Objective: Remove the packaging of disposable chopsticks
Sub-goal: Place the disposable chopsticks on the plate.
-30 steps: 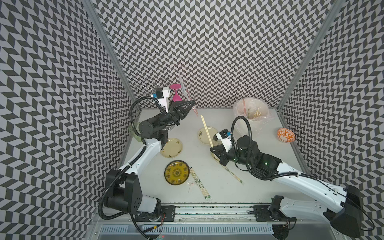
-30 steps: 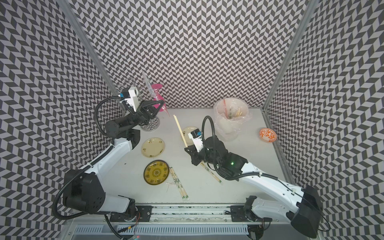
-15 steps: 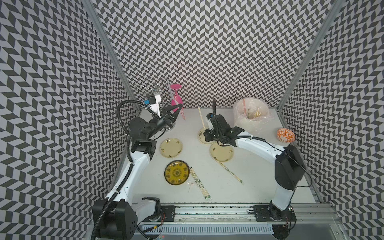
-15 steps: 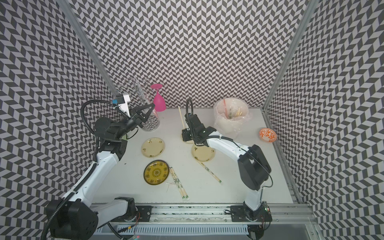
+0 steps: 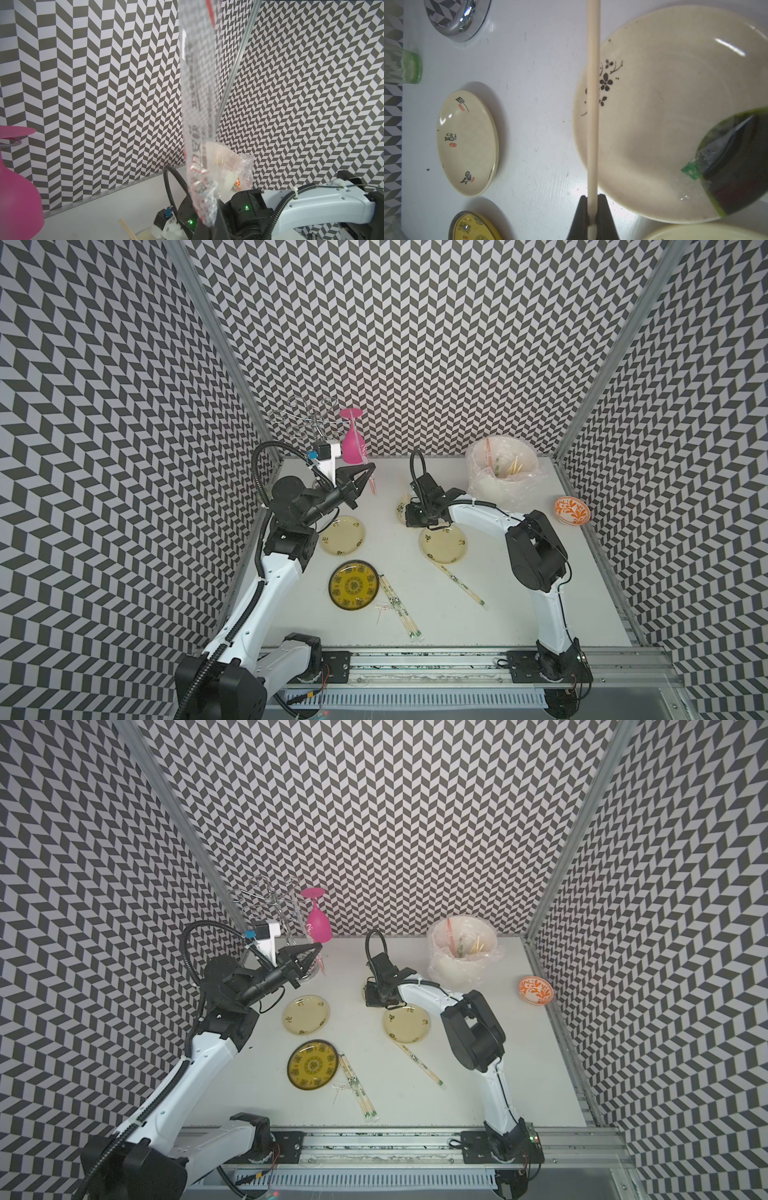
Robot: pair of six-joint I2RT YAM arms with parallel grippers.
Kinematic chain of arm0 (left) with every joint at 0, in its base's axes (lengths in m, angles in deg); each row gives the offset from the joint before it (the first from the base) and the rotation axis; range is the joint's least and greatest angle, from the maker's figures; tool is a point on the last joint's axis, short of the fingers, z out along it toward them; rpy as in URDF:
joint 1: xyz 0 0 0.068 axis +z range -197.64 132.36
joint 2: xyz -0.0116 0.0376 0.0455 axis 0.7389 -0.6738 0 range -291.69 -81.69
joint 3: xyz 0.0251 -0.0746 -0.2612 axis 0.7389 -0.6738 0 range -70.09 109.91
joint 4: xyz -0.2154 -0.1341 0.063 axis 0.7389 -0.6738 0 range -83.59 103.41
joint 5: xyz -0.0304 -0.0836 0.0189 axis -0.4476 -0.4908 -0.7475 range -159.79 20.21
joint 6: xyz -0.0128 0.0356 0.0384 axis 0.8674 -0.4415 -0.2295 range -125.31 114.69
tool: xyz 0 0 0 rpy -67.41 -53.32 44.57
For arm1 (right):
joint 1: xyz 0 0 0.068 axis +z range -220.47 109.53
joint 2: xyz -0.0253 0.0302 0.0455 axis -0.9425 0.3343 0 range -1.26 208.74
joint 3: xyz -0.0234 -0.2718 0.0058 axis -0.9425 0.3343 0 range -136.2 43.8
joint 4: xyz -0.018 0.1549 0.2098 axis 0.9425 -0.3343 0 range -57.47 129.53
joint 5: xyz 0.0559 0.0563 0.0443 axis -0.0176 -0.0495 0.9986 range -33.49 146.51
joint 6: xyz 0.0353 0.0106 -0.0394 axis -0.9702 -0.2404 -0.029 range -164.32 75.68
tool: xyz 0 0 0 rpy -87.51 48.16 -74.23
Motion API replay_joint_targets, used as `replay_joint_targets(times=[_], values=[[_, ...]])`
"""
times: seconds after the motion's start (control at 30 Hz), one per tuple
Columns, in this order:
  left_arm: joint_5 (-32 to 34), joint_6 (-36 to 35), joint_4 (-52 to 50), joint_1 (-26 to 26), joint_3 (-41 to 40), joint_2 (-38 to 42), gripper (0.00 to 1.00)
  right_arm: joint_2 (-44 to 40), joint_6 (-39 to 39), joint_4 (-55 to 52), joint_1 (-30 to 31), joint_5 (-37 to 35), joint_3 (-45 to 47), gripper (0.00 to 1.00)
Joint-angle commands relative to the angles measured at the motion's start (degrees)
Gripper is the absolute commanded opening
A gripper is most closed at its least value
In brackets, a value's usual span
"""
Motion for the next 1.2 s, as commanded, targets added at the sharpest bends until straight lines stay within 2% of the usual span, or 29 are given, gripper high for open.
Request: replay_joint_targets(times=[0.0,0.43,0.67,0.97,1.17], values=[[1.0,-2.3,-0.7,-0.7,-0.4,0.5,0.00,1.0,-1.9,0.0,-1.4,2.5,0.6,0.00],[1.1,-3.2,-1.0,-1.3,-0.6,0.5,0.00,4.7,-2.7,0.3,-2.7,7.1,-1.1,0.01],[1.0,-3.3,-0.9,-1.7,-0.8,0.6,0.00,4.8,-3.5,0.6,-2.8,7.7,-1.3,0.12],[1.1,-3.3,-0.8,-2.1,-1.2,0.6,0.00,5.0,-3.6,0.6,-3.0,7.0,-1.3,0.16],[1.1,-3.5,-0.9,-2.2,-1.2,0.6,0.00,4.8,-3.9,0.9,-3.1,6.8,-1.3,0.22]])
